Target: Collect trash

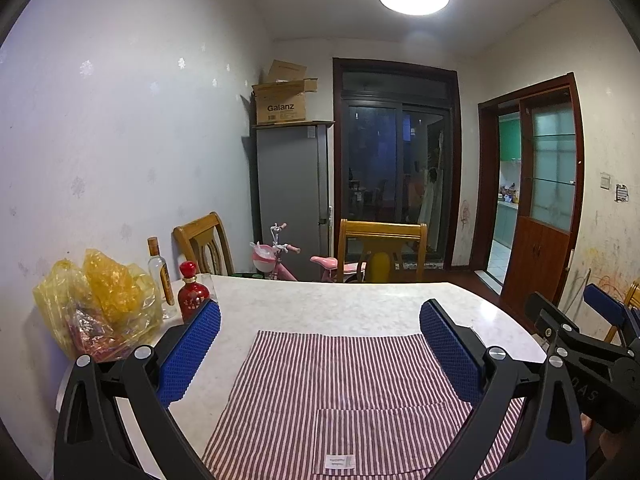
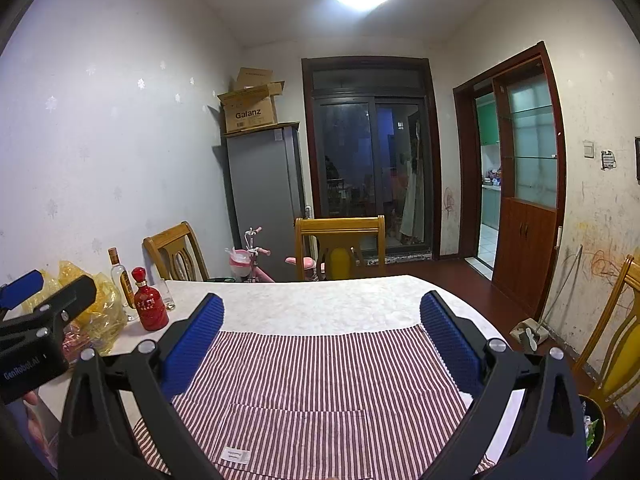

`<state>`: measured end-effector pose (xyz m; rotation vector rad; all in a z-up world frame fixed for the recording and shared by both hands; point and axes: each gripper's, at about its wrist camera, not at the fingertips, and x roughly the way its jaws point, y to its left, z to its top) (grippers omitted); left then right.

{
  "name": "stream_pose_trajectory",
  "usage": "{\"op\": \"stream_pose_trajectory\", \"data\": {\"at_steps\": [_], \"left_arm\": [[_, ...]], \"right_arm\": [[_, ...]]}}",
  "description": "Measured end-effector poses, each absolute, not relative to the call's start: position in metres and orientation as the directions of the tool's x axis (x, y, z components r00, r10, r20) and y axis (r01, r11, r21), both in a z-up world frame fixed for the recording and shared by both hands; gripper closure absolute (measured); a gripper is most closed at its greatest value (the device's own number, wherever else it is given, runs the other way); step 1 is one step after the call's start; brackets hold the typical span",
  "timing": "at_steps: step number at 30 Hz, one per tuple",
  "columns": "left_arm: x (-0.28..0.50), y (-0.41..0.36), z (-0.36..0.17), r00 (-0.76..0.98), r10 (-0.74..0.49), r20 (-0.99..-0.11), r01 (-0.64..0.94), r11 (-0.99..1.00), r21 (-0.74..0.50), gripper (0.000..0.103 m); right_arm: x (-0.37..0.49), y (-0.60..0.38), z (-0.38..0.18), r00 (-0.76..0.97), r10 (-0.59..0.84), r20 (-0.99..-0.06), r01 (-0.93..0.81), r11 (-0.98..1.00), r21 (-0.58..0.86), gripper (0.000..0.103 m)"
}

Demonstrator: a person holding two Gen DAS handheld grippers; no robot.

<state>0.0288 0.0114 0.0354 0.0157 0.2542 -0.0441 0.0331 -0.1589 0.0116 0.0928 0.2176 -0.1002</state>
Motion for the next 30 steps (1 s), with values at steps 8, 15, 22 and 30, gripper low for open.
{"op": "stream_pose_trajectory", "data": {"at_steps": [8, 15, 22, 30], "left_arm": [[0.0327, 0.0160, 0.0350, 0.966, -0.041, -0.254, 0.045, 0.999, 0.010, 0.006], [0.0334, 0.0164, 0.0347, 0.966, -0.047, -0.256, 0.051, 0.999, 0.007, 0.006], [0.0333, 0.0149, 0.0333, 0.965, -0.063, -0.255, 0.070, 0.997, 0.017, 0.006], [0.0331, 0.0168, 0.0331, 0.969, -0.036, -0.246, 0.041, 0.999, 0.013, 0.006]], "right_arm": [[0.0352, -0.1582, 0.0108, 0.971, -0.090, -0.220, 0.110, 0.991, 0.081, 0.005], [0.0350, -0.1585, 0.0109, 0.971, -0.091, -0.220, 0.111, 0.990, 0.081, 0.005], [0.0346, -0.1593, 0.0110, 0.971, -0.090, -0.220, 0.110, 0.991, 0.082, 0.005], [0.0343, -0.1591, 0.0104, 0.971, -0.090, -0.221, 0.111, 0.990, 0.085, 0.005]]}}
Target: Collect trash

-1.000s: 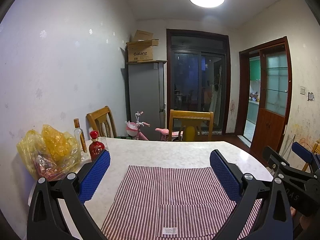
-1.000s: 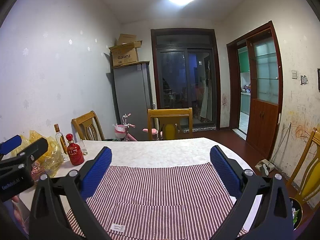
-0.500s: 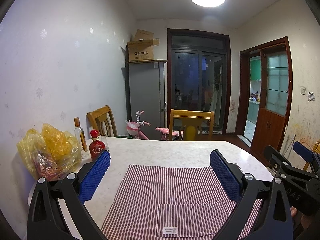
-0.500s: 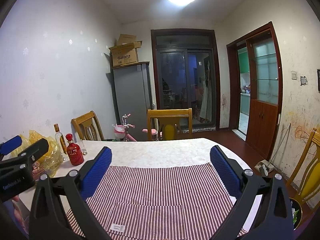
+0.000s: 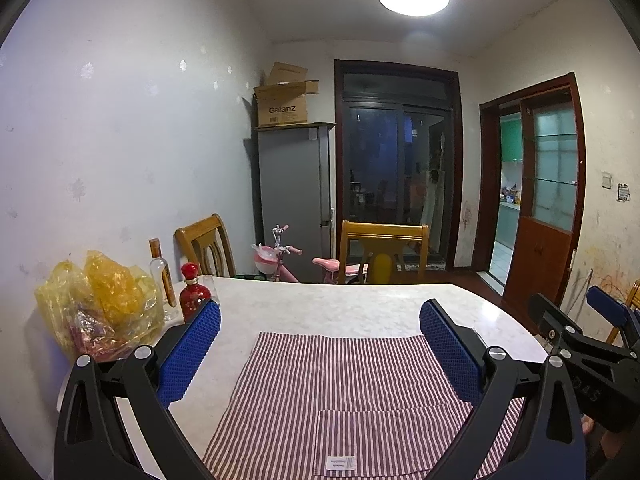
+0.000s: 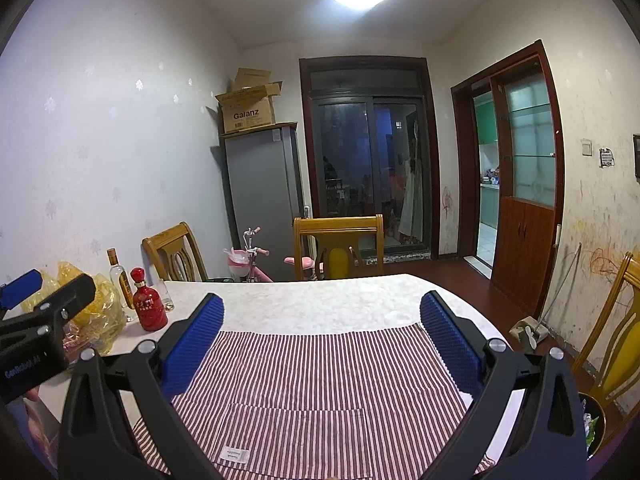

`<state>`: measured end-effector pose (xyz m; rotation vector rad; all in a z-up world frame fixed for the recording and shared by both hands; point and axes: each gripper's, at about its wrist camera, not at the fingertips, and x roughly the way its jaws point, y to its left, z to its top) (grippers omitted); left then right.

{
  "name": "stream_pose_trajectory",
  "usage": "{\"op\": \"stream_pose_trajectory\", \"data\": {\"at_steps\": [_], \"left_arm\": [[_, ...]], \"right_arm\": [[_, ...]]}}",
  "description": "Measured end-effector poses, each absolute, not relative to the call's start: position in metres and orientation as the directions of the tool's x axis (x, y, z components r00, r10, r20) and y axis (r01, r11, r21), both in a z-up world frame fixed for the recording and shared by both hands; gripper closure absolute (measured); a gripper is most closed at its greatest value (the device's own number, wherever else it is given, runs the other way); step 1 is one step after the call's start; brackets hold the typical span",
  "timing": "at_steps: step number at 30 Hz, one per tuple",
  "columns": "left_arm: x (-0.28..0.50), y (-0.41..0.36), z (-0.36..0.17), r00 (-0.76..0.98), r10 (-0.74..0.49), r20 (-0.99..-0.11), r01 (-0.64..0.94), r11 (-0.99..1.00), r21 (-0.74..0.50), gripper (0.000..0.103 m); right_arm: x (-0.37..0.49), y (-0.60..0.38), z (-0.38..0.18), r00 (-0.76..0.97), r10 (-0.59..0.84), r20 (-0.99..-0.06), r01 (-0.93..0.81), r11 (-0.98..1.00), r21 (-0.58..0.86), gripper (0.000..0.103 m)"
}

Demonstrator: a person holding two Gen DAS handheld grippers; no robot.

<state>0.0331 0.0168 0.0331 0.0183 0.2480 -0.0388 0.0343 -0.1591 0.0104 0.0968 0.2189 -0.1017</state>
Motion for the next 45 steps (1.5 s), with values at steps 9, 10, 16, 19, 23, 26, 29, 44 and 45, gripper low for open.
{"op": "stream_pose_trajectory", "data": {"at_steps": [9, 10, 16, 19, 23, 26, 29, 44, 45], "left_arm": [[0.0352, 0.0188, 0.0333, 0.970, 0.018, -0.243, -0.013, 1.000, 0.024, 0.006], [0.0351, 0.0192, 0.0330, 0.970, 0.014, -0.243, -0.010, 1.000, 0.021, 0.006], [0.0364, 0.0221, 0.0350, 0.970, -0.001, -0.243, 0.000, 1.000, -0.003, 0.006], [0.0379, 0.0218, 0.0354, 0.969, -0.011, -0.246, 0.011, 1.000, -0.002, 0.006], [0.0394, 0.0214, 0.0348, 0.963, -0.058, -0.263, 0.051, 0.998, -0.035, 0.006], [0.0405, 0.0213, 0.0337, 0.960, -0.068, -0.270, 0.058, 0.997, -0.046, 0.006], [0.0413, 0.0211, 0.0337, 0.961, -0.068, -0.267, 0.058, 0.997, -0.045, 0.006], [0.0401, 0.0232, 0.0338, 0.962, -0.087, -0.260, 0.079, 0.996, -0.043, 0.006], [0.0398, 0.0236, 0.0339, 0.962, -0.087, -0.260, 0.078, 0.996, -0.043, 0.006]], "right_arm": [[0.0354, -0.1579, 0.0099, 0.971, -0.093, -0.222, 0.115, 0.989, 0.089, 0.005], [0.0355, -0.1574, 0.0098, 0.971, -0.093, -0.221, 0.115, 0.989, 0.089, 0.005], [0.0375, -0.1555, 0.0094, 0.970, -0.091, -0.225, 0.114, 0.989, 0.091, 0.005], [0.0388, -0.1530, 0.0091, 0.969, -0.091, -0.228, 0.114, 0.989, 0.092, 0.005], [0.0389, -0.1536, 0.0092, 0.969, -0.091, -0.228, 0.114, 0.989, 0.093, 0.005], [0.0390, -0.1526, 0.0091, 0.969, -0.091, -0.228, 0.115, 0.989, 0.092, 0.005], [0.0388, -0.1538, 0.0093, 0.969, -0.091, -0.228, 0.115, 0.989, 0.093, 0.005], [0.0395, -0.1544, 0.0100, 0.969, -0.089, -0.231, 0.114, 0.989, 0.096, 0.005], [0.0395, -0.1530, 0.0100, 0.969, -0.088, -0.230, 0.113, 0.989, 0.095, 0.005]]}}
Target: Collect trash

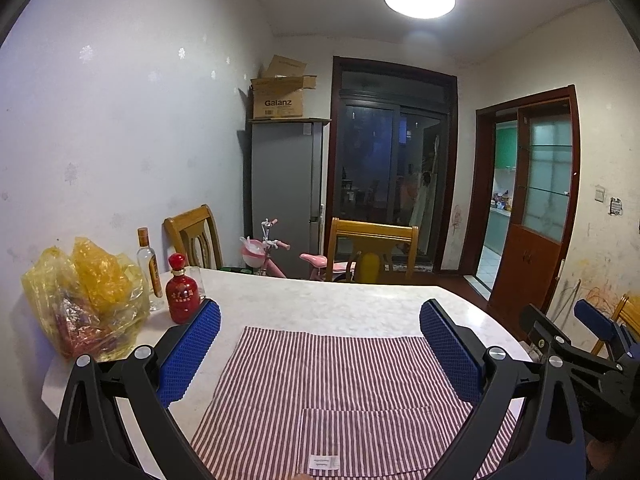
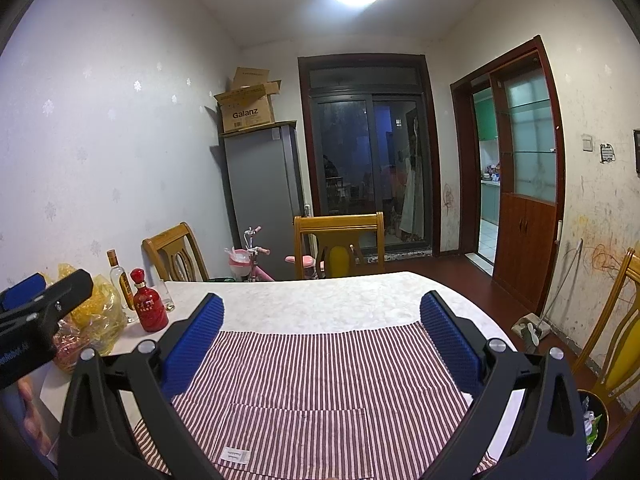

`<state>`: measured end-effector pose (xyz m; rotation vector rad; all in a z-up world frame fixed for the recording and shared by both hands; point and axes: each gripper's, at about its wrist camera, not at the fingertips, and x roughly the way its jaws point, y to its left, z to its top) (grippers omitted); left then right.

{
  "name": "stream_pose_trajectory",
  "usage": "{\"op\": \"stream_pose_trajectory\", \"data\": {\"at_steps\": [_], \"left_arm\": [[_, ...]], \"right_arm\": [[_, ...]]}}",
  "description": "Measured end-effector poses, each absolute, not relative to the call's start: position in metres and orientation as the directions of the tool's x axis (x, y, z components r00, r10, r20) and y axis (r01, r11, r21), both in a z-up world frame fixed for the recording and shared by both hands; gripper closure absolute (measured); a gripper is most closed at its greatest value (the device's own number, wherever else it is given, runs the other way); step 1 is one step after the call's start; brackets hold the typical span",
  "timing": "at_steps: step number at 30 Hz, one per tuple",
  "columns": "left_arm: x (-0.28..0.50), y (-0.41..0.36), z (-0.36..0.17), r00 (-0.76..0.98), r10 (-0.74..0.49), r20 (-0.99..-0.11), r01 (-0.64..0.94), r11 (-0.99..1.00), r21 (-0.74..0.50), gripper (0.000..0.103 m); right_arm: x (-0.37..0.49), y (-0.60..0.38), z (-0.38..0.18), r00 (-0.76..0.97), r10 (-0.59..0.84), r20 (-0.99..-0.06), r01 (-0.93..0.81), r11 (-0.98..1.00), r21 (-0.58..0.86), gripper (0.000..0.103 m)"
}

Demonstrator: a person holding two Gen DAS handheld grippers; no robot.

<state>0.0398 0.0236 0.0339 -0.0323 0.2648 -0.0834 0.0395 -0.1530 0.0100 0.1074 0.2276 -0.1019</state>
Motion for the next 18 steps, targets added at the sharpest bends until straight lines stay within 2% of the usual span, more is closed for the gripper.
{"op": "stream_pose_trajectory", "data": {"at_steps": [18], "left_arm": [[0.0377, 0.0270, 0.0321, 0.963, -0.081, -0.257, 0.074, 0.997, -0.036, 0.006]], "right_arm": [[0.0410, -0.1487, 0.0099, 0.970, -0.097, -0.223, 0.120, 0.988, 0.094, 0.005]]}}
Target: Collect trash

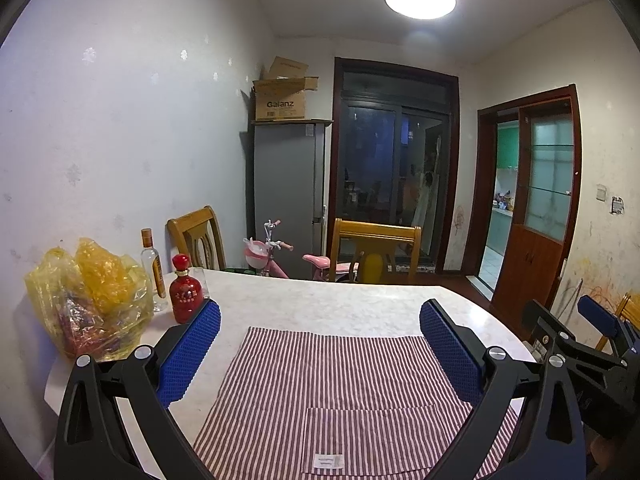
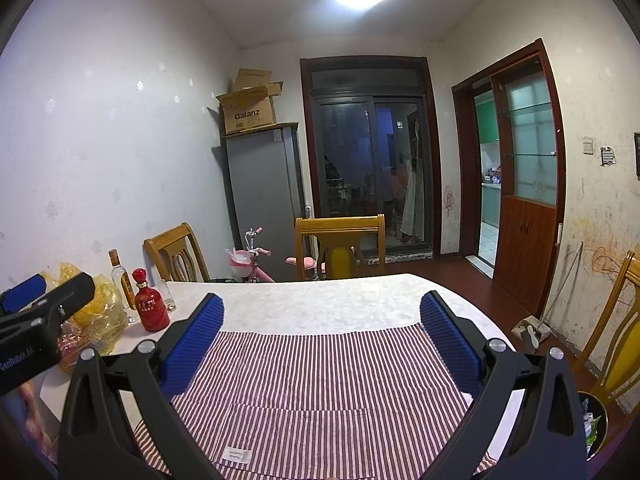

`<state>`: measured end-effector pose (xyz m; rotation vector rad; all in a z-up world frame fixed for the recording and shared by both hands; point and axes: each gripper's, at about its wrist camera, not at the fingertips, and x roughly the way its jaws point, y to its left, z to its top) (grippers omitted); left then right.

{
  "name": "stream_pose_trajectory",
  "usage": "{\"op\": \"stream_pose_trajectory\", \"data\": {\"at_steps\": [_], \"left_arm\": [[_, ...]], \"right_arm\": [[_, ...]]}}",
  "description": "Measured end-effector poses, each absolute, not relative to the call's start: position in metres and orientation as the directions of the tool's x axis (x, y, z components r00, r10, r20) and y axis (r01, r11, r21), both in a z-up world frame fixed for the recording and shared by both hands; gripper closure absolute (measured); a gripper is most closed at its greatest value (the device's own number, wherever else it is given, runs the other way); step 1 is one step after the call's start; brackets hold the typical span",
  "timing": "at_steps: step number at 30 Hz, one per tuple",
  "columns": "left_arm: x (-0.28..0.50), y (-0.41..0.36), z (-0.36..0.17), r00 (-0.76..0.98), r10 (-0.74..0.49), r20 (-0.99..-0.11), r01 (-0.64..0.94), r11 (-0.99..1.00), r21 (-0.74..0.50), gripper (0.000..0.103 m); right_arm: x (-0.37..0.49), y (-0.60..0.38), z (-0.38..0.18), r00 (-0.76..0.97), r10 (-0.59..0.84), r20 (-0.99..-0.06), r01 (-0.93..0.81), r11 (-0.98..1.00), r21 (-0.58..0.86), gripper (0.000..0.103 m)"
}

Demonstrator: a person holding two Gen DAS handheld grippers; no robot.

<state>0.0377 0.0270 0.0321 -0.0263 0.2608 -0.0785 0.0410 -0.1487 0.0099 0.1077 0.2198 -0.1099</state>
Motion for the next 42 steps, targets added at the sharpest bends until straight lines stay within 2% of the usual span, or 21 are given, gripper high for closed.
{"op": "stream_pose_trajectory", "data": {"at_steps": [42], "left_arm": [[0.0447, 0.0251, 0.0239, 0.958, -0.087, -0.273, 0.089, 0.996, -0.003, 0.006]], "right_arm": [[0.0411, -0.1467, 0.0104, 0.969, -0.101, -0.224, 0.126, 0.987, 0.097, 0.005]]}}
